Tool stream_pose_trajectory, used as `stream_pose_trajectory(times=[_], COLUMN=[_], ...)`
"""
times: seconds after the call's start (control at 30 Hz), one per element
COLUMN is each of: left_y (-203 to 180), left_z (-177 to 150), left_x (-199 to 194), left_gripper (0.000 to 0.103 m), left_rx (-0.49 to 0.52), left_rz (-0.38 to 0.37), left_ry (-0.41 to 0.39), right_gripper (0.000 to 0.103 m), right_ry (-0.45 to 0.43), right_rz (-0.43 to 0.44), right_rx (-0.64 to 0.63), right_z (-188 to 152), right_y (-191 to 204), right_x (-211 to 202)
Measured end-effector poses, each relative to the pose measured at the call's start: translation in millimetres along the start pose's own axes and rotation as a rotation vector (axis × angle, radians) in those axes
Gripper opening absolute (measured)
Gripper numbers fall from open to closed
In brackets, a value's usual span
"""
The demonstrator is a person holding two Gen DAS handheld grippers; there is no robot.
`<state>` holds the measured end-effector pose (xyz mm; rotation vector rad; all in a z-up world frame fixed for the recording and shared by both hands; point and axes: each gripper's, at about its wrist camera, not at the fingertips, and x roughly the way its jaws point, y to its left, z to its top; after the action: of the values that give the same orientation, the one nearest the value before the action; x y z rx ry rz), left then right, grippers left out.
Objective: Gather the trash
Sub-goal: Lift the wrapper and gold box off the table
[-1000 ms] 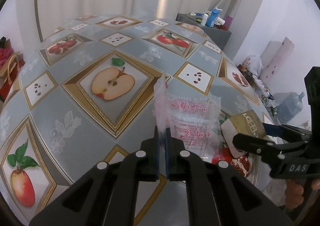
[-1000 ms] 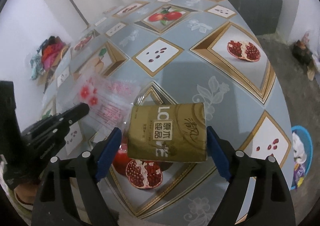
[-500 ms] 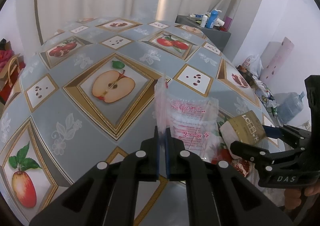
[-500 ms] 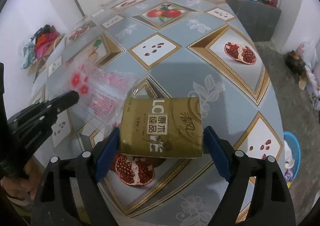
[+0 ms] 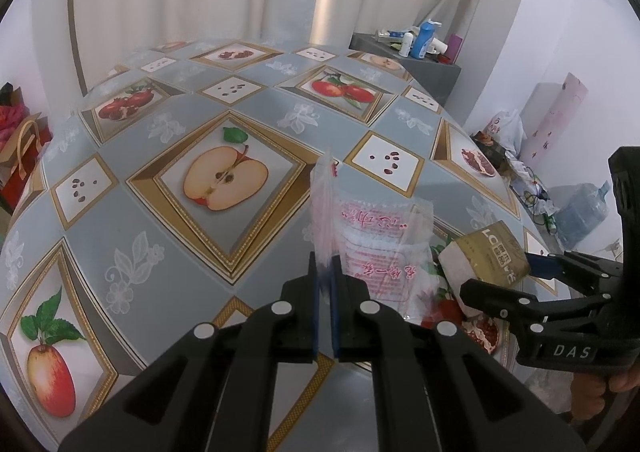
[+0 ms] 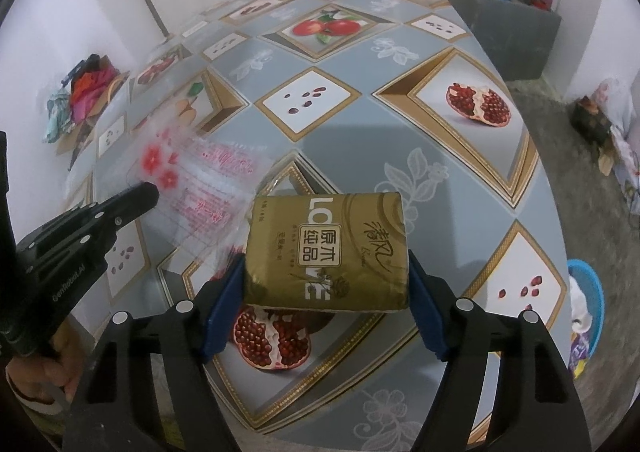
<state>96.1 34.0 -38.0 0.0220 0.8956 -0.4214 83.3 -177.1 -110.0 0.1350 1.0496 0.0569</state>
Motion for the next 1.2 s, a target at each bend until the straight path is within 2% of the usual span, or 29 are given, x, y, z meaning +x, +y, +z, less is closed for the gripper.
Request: stream_pose_trajectory(times=[0.83, 1.0, 1.2], left_y=[-7, -12, -25], left_z=[2, 5, 12], left_x=[-9, -17, -36], left_gripper=[0.004, 0.004, 0.004], left_rx=[0.017, 0.024, 0.048], left_rz=[0.012, 0.015, 0.01], left_ry=[-0.051, -0.073, -0.117], right_gripper=[0.069, 0.069, 0.069], right_ry=[-0.027, -0.053, -0.129], right_rz=[-0.009, -0.004, 0.027], right_rx=[0.047, 0.053, 0.098], right_z=[-3, -3, -8], right_y=[-7, -9, -21], right_x=[-13, -23, -51])
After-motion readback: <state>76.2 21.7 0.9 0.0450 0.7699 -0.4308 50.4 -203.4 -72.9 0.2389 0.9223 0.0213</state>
